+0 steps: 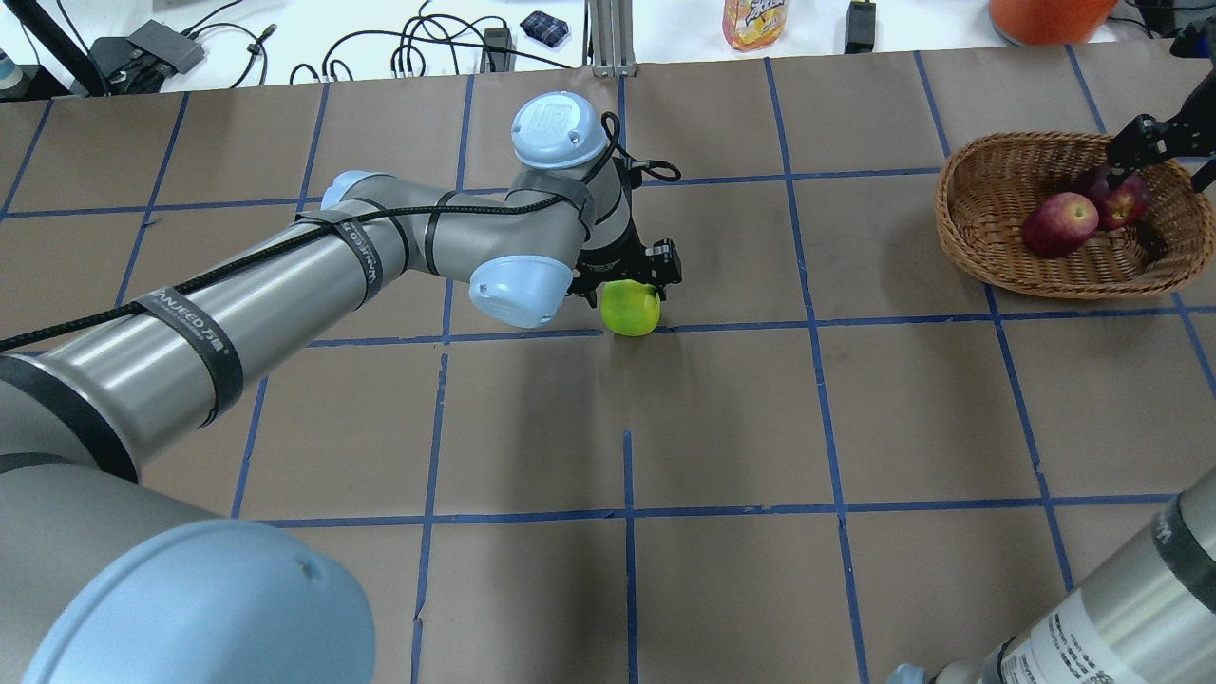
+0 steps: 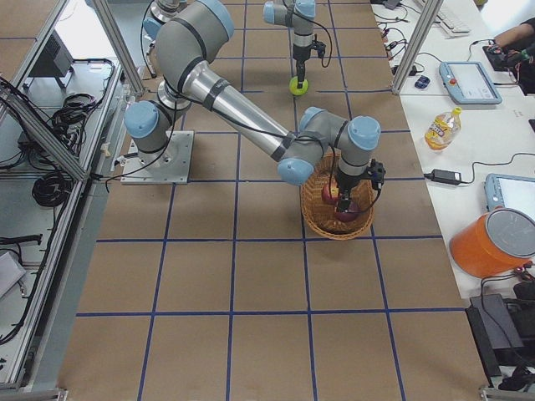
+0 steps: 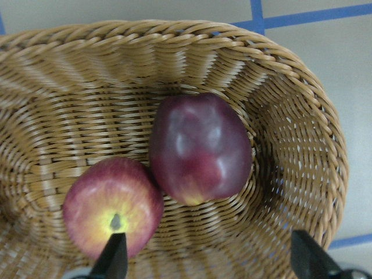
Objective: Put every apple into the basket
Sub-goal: 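Set the green apple at the table center and lift the left gripper away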
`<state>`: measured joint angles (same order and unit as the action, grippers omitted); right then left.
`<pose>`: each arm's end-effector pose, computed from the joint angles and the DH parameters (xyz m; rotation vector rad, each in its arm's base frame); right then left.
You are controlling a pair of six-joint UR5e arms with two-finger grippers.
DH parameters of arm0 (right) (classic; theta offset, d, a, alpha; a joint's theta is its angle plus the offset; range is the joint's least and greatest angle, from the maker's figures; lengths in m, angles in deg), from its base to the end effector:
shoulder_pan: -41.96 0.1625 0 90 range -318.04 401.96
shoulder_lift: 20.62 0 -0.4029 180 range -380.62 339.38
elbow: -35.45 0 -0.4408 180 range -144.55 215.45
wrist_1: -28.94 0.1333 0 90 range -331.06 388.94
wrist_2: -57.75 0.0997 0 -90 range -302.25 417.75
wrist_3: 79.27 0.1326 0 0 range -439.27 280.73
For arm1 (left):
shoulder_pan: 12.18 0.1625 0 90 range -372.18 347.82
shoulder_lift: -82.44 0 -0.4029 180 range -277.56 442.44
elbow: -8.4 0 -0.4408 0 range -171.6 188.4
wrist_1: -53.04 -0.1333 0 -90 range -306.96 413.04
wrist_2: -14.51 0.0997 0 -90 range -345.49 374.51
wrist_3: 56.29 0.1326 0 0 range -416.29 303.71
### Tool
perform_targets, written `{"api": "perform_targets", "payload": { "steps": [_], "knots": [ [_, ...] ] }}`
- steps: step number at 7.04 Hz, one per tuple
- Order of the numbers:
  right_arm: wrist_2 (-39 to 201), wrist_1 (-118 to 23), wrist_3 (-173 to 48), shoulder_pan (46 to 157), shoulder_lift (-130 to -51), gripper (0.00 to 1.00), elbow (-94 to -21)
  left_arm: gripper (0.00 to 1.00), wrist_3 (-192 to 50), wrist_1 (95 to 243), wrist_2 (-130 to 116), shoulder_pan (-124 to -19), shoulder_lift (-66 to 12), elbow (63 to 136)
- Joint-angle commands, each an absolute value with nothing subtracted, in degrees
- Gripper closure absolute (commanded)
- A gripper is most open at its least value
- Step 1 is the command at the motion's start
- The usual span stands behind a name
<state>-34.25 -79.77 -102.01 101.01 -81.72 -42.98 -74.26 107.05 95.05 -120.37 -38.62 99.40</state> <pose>-0.2591 -0.6823 0.2538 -0.2225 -3.0916 0.0089 -0.3627 -0.6070 0.1500 -0.0141 -2.9634 0.0206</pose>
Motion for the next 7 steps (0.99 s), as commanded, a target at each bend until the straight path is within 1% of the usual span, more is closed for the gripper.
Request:
{"api": "perform_targets", "payload": {
  "steps": [1, 3, 4, 5, 6, 7],
  "knots": [
    [-33.5, -68.7, -94.3, 108.1, -89.7, 0.0, -43.2, 0.0, -72.8, 119.0, 95.2, -116.3, -34.4, 93.6],
    [-28.7, -65.2, -76.8, 120.3, -91.1, 0.0, -43.6, 0.0, -64.6, 140.6, 96.4, -111.4, -29.5, 83.1],
    [-27.3, -66.1, -66.0, 127.1, -90.6, 0.0, -43.7, 0.0, -60.5, 147.0, 101.3, -110.7, -27.0, 80.4],
    [-27.2, -66.1, -57.5, 132.7, -89.1, 0.0, -43.7, 0.0, -58.2, 149.2, 105.4, -110.3, -24.2, 79.4],
    [-27.0, -67.1, -50.0, 139.2, -86.8, 0.0, -43.7, 0.0, -56.8, 149.5, 106.0, -109.4, -21.9, 80.1],
    [-26.9, -71.5, -41.7, 144.1, -84.4, 0.0, -43.6, 0.0, -56.0, 151.0, 105.9, -108.9, -20.1, 80.9]
  ]
}}
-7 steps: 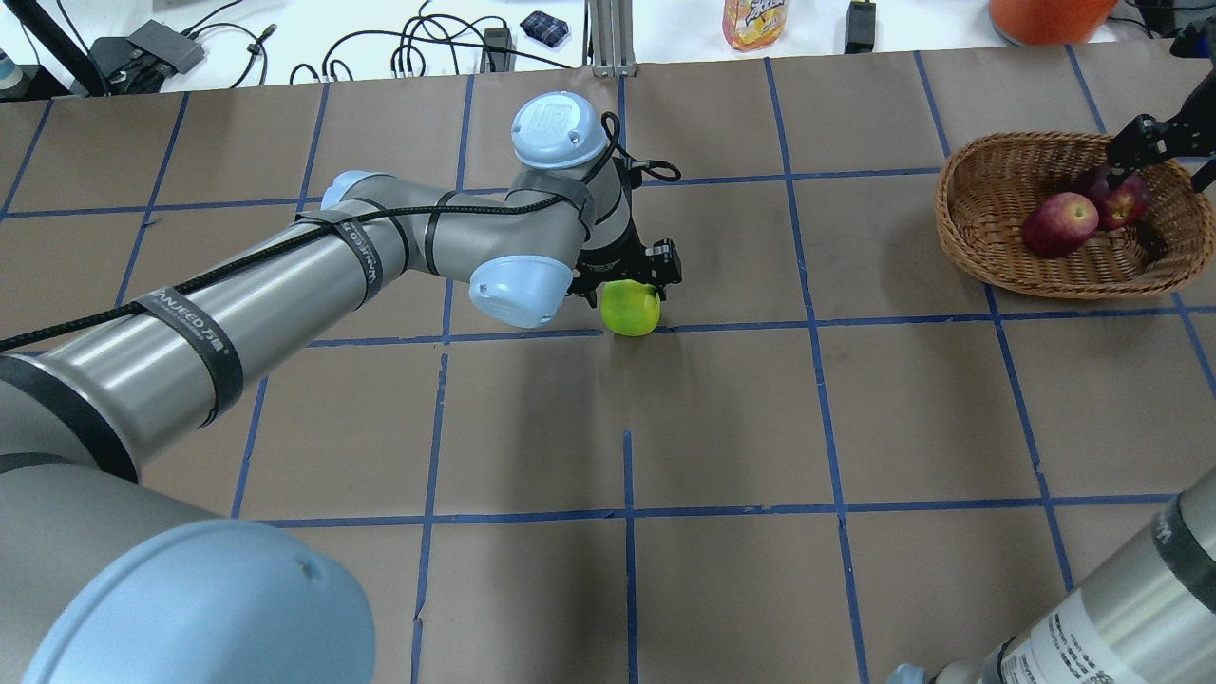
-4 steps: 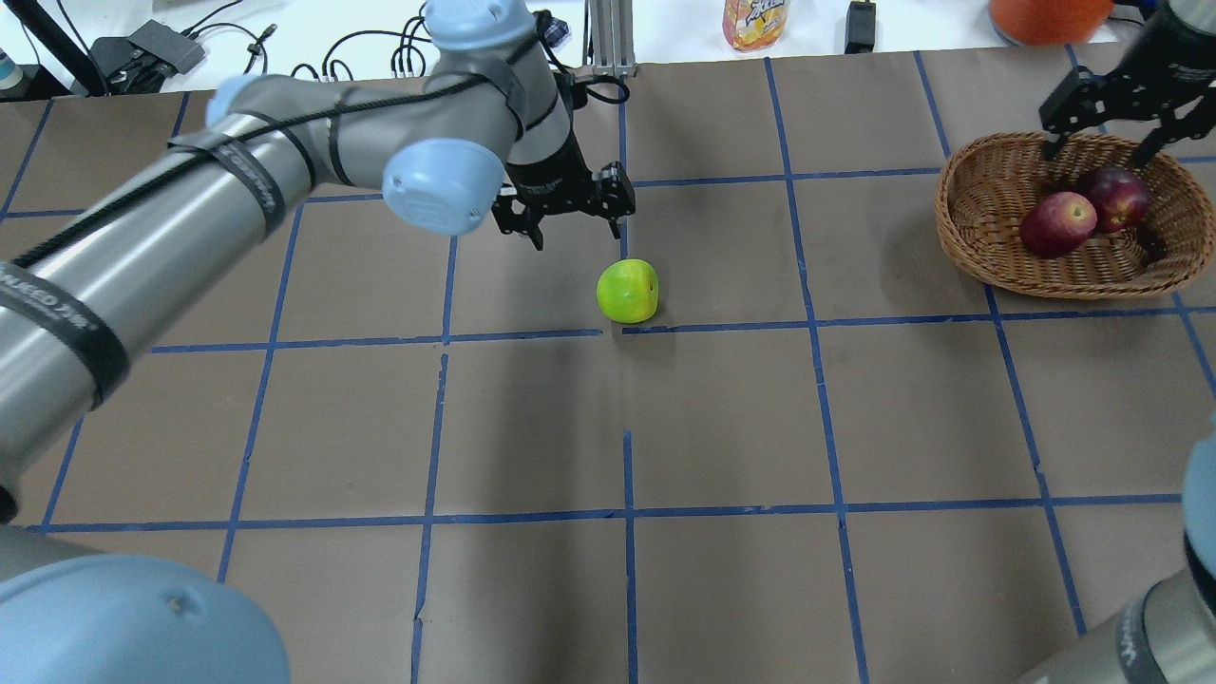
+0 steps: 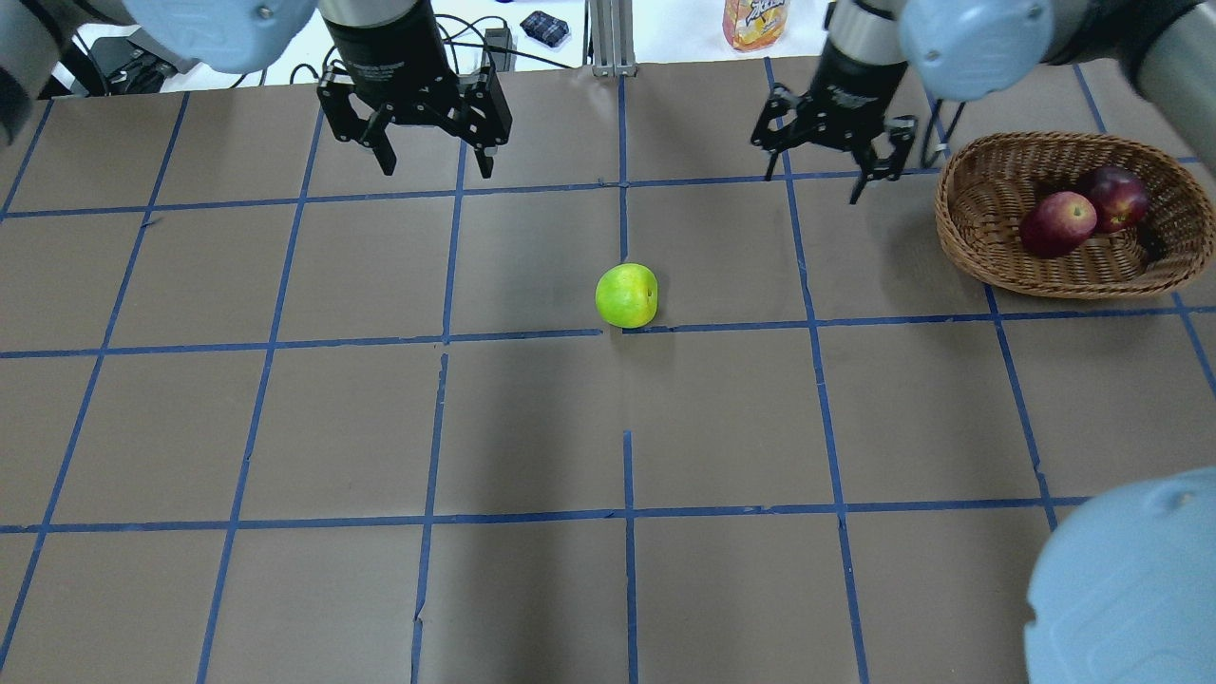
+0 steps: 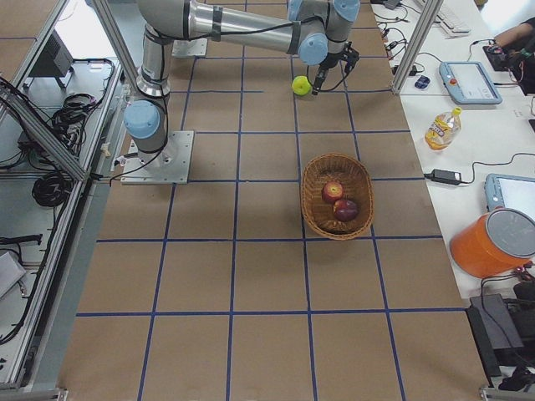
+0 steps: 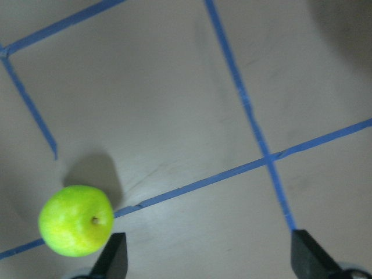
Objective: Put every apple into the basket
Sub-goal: 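Reach the right gripper to the green apple and grasp it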
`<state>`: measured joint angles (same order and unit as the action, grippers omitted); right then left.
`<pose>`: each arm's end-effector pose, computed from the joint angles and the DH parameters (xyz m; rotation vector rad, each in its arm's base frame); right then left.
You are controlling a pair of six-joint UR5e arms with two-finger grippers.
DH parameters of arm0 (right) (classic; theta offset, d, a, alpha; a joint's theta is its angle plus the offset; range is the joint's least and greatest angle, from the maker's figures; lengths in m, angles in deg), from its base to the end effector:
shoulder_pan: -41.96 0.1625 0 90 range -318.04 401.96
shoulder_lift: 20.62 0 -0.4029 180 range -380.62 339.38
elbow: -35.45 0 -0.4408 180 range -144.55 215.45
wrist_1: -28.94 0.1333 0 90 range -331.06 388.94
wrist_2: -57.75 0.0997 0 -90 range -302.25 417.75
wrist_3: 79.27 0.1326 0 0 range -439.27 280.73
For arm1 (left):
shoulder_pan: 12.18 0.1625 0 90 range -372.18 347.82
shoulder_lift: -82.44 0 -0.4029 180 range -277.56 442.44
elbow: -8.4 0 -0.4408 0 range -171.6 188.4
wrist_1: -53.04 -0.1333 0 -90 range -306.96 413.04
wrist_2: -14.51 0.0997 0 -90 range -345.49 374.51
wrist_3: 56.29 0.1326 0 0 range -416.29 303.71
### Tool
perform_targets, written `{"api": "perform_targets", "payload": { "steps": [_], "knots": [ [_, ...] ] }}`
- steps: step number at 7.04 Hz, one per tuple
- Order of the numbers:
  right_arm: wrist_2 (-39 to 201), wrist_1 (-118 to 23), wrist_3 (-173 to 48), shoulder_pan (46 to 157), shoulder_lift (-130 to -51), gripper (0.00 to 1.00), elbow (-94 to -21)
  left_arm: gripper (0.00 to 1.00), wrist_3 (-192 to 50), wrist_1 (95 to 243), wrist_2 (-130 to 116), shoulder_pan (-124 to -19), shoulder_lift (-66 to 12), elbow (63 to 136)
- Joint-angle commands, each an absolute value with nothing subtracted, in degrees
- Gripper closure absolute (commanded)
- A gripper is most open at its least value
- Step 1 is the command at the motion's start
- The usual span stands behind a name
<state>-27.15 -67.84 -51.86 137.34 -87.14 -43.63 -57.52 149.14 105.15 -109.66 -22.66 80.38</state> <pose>0.2079 -0.6601 0.2947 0.5951 3.0210 0.1878 -0.2137 -0.6148 0.4360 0.1708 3.1204 0.0852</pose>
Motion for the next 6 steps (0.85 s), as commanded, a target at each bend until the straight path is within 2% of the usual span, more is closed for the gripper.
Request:
{"api": "perform_targets", "payload": {
  "steps": [1, 3, 6],
  "knots": [
    [-27.0, -73.5, -38.1, 147.3, -81.8, 0.0, -43.7, 0.0, -56.1, 151.0, 105.7, -107.6, -19.3, 83.0],
    [-26.7, -74.1, -38.0, 149.7, -77.5, 0.0, -43.7, 0.0, -56.1, 150.3, 105.7, -104.5, -15.9, 88.4],
    [-23.3, -74.6, -38.6, 150.0, -75.5, 0.0, -43.2, 0.0, -55.5, 149.3, 106.1, -104.6, -13.5, 88.2]
  ]
}}
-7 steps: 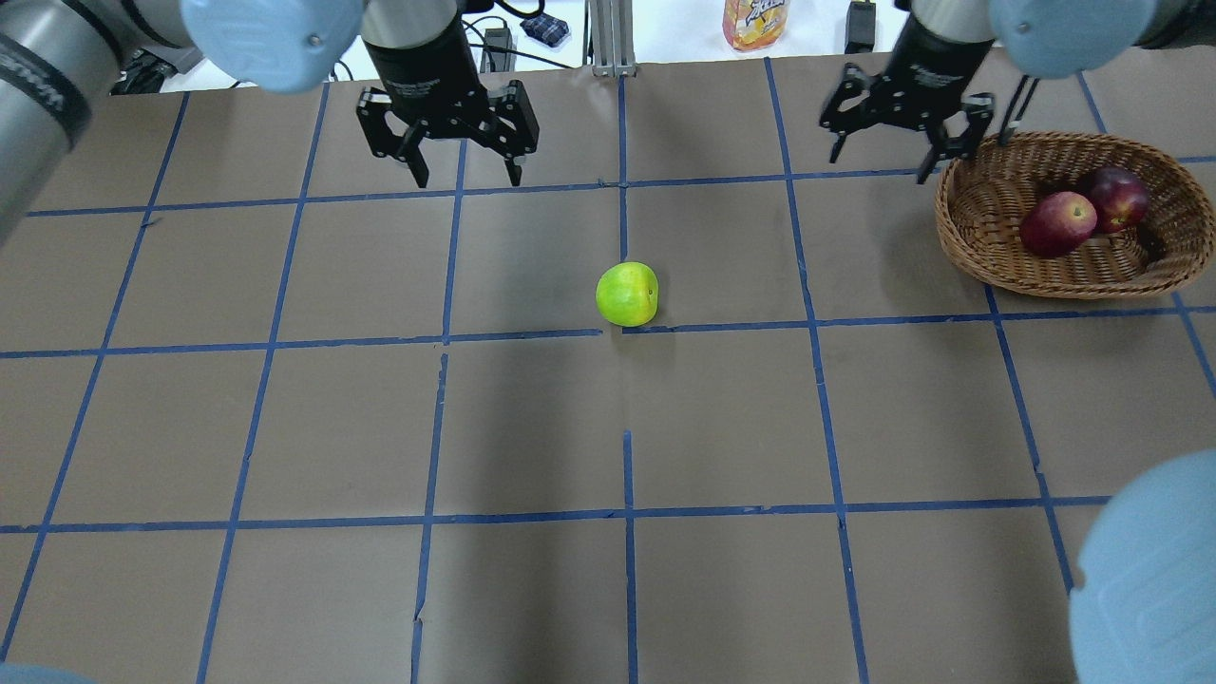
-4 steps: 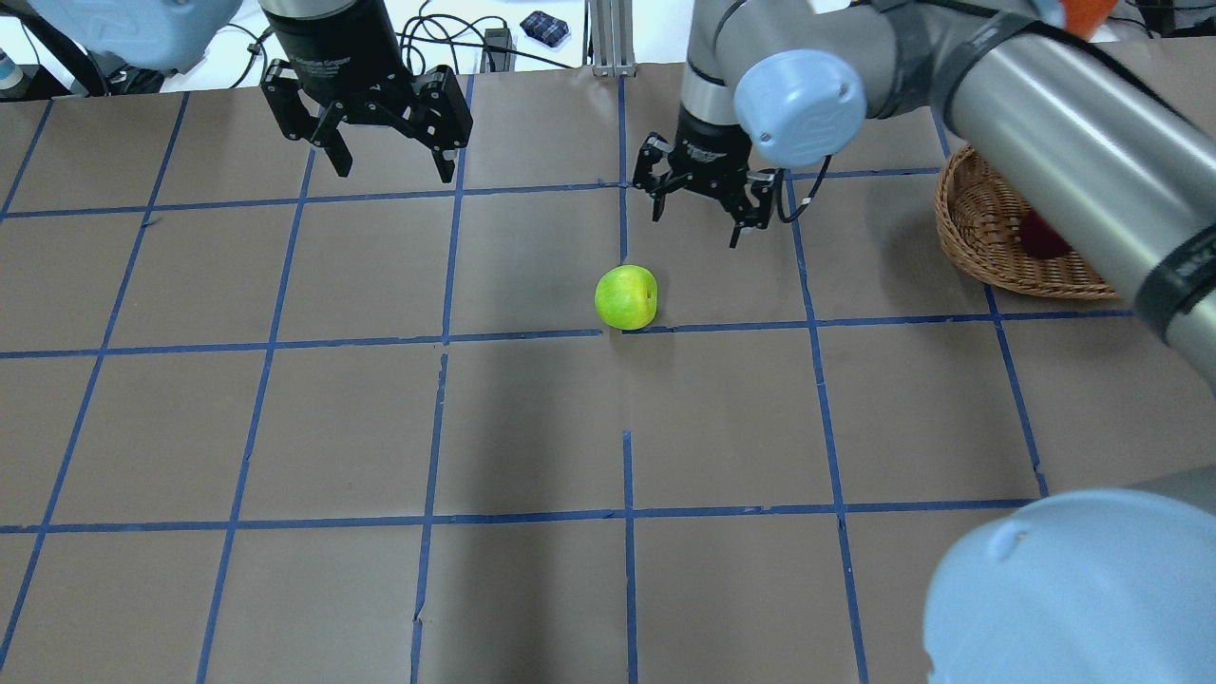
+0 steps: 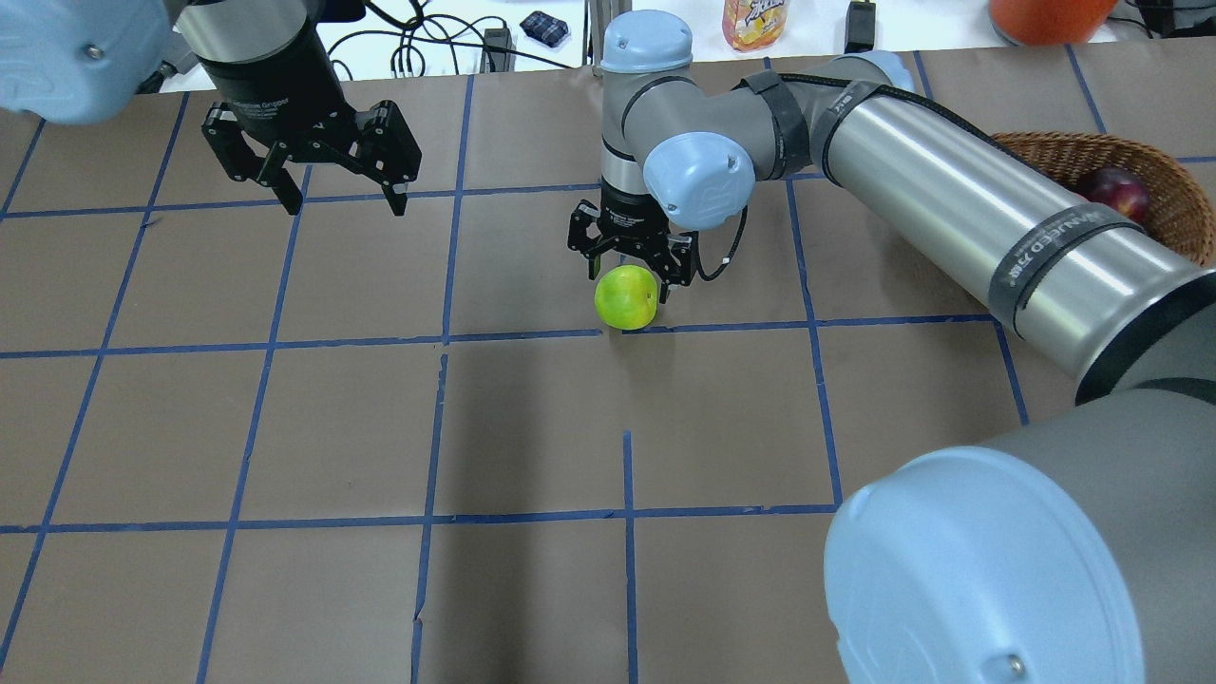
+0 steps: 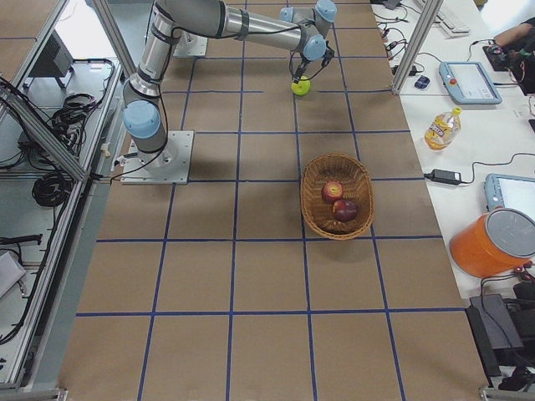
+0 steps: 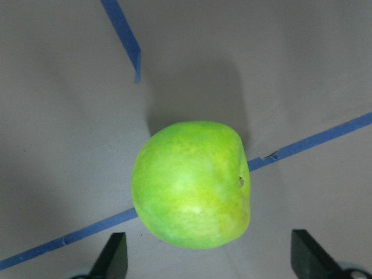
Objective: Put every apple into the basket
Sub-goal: 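Reach the right gripper to the green apple and grasp it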
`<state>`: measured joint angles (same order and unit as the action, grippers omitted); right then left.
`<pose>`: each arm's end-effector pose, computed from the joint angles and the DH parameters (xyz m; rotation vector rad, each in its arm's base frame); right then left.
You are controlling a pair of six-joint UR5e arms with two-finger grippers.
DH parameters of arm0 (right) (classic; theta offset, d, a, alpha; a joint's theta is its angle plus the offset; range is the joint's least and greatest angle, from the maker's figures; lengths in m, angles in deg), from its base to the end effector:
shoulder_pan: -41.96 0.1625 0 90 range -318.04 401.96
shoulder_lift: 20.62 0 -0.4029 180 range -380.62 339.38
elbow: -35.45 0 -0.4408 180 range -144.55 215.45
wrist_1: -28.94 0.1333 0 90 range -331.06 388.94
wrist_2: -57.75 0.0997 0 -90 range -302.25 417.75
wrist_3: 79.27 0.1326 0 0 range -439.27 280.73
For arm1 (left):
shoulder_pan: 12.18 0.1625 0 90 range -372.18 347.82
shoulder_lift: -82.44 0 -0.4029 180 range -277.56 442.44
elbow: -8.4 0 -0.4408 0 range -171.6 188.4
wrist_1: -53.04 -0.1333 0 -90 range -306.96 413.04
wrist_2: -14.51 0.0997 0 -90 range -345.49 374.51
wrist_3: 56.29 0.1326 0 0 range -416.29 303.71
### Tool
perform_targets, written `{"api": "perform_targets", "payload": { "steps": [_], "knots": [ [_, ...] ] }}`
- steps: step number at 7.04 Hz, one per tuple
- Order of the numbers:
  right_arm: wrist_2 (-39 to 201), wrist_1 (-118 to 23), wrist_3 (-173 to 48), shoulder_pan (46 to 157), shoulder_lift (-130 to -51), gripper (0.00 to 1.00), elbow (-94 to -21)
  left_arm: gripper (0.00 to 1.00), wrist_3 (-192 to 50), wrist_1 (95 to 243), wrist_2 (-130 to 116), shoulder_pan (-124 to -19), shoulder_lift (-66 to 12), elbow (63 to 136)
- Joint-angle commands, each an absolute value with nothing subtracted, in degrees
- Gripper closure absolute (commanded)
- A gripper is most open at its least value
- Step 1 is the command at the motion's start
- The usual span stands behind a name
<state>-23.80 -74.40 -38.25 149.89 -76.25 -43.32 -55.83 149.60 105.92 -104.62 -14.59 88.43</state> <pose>0.3635 -0.6273 0.1756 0.6353 3.0125 0.3417 -0.1546 -0.5746 0.4464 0.0800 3.1133 0.0977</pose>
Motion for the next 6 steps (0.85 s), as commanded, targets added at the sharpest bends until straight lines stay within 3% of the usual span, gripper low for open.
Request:
{"api": "perform_targets", "payload": {
  "steps": [1, 4, 5, 6],
  "knots": [
    [-23.3, -77.9, -38.3, 150.0, -74.2, 0.0, -43.2, 0.0, -55.6, 148.5, 106.0, -104.6, -12.8, 88.8],
    [-22.4, -80.1, -38.6, 150.0, -70.6, 0.0, -43.6, 0.0, -56.4, 147.7, 105.9, -104.4, -12.7, 91.0],
    [-22.0, -80.5, -38.2, 150.0, -70.2, 0.29, -43.5, 0.0, -56.4, 147.4, 105.9, -104.3, -12.7, 92.0],
    [-21.9, -80.2, -38.3, 149.9, -70.7, 0.88, -43.2, 0.0, -55.9, 147.0, 105.9, -104.0, -12.7, 92.6]
  ]
}}
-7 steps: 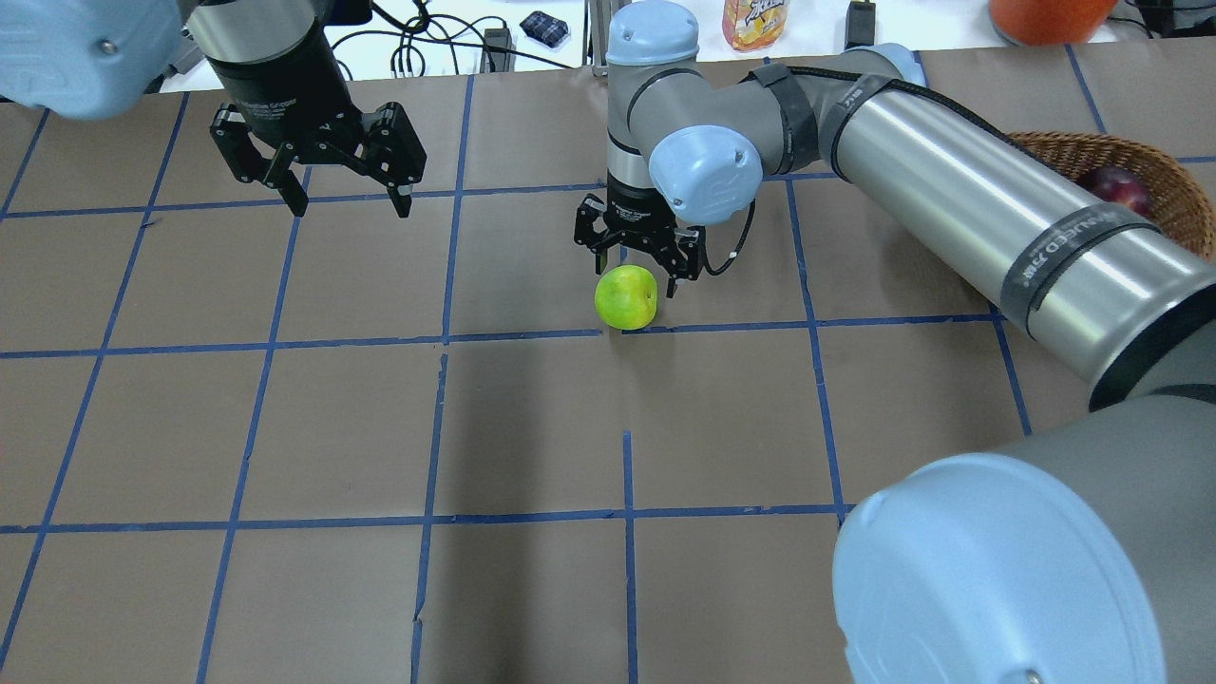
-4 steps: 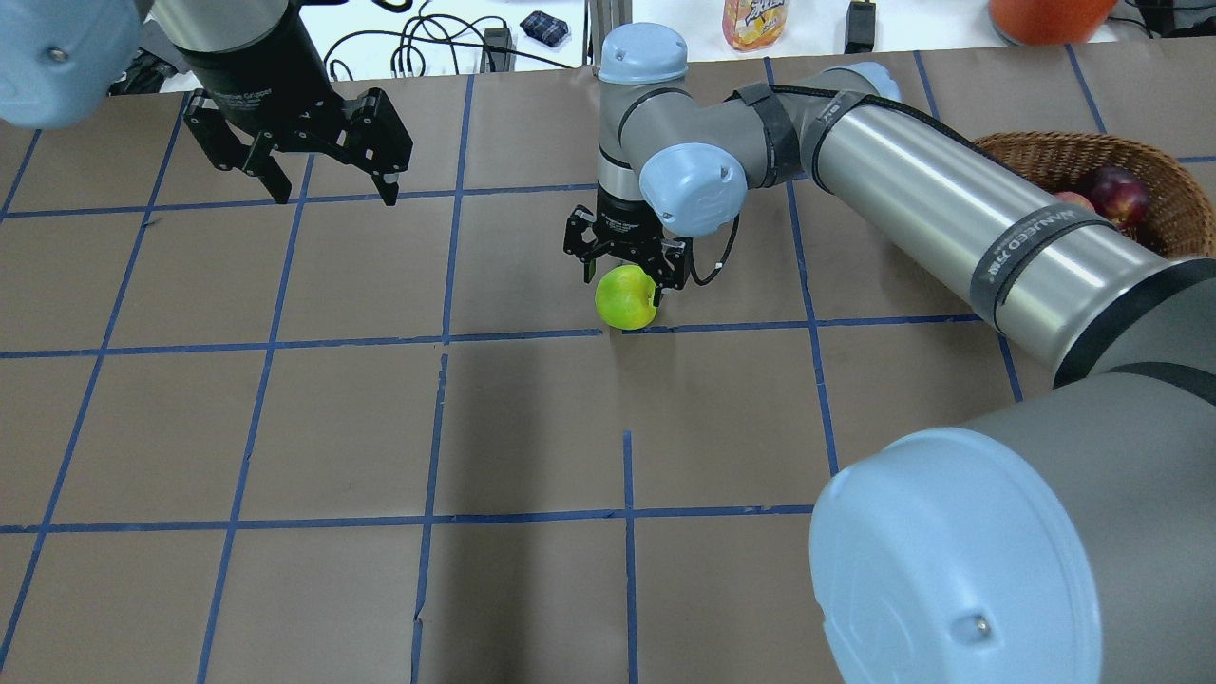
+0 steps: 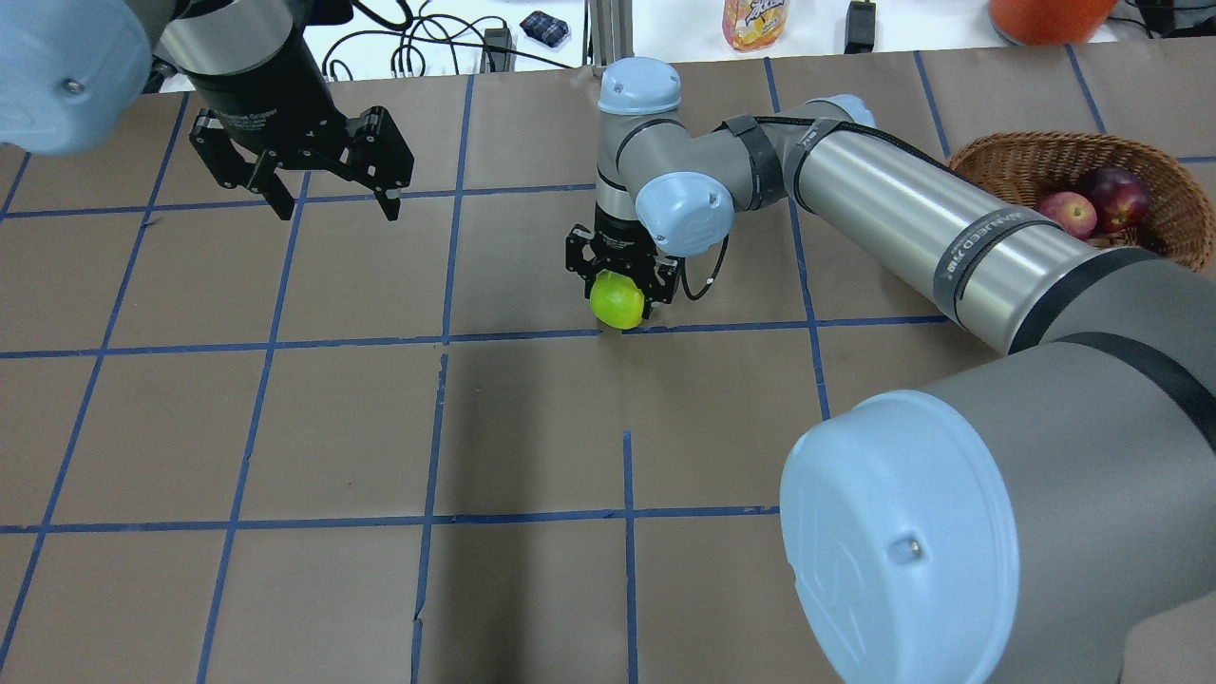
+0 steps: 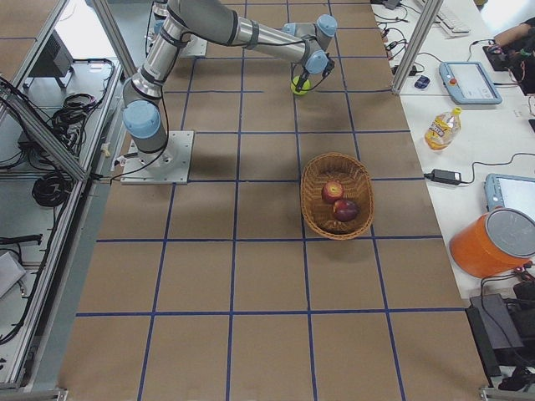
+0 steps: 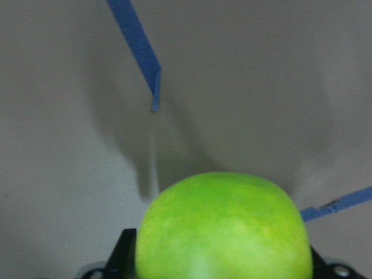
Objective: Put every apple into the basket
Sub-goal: 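Carry the green apple into the basket and open the right gripper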
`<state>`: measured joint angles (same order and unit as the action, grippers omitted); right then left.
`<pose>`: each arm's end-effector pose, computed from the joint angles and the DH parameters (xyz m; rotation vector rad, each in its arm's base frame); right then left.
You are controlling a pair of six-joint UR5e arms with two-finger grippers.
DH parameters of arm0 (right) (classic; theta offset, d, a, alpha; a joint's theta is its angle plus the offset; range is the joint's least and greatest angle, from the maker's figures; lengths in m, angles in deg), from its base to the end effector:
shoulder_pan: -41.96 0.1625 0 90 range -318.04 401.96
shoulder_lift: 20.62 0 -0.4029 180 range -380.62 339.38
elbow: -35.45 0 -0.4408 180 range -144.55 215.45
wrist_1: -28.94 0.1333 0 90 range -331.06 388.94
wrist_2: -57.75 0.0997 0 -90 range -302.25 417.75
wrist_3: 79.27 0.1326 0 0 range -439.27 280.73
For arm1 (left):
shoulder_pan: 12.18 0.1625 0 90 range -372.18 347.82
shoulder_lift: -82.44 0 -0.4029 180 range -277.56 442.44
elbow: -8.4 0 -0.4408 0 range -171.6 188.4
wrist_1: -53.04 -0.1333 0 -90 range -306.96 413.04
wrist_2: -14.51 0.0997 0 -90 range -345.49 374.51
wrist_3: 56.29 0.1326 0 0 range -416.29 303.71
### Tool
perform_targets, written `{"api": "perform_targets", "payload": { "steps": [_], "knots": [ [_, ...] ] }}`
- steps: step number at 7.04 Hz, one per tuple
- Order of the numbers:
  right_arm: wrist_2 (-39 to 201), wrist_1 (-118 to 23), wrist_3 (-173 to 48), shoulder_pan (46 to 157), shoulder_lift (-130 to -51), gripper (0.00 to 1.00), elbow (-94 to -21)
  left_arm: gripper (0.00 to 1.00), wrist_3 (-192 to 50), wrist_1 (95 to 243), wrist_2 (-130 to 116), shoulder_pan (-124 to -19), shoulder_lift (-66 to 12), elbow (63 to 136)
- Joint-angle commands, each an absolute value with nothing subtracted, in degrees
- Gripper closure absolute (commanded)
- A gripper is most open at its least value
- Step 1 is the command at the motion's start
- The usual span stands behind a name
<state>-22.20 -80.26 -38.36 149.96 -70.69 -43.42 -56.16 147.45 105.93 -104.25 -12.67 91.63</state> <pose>0.3717 -0.6378 0.1137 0.6280 2.9856 0.3550 -0.1505 -0.5647 0.4394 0.0607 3.1145 0.0741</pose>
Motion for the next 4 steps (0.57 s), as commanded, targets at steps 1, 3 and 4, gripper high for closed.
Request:
{"api": "perform_targets", "payload": {
  "steps": [1, 3, 4],
  "knots": [
    [-22.0, -80.1, -38.6, 149.9, -71.2, 1.0, -43.1, 0.0, -55.8, 146.8, 105.9, -103.9, -13.1, 92.7],
    [-22.9, -79.3, -40.8, 147.6, -75.4, 1.0, -41.9, 0.0, -55.3, 146.8, 106.0, -103.5, -13.7, 92.8],
    [-23.0, -73.2, -47.5, 141.7, -79.1, 1.0, -40.1, 0.0, -55.3, 146.7, 105.9, -103.5, -14.1, 92.7]
  ]
}}
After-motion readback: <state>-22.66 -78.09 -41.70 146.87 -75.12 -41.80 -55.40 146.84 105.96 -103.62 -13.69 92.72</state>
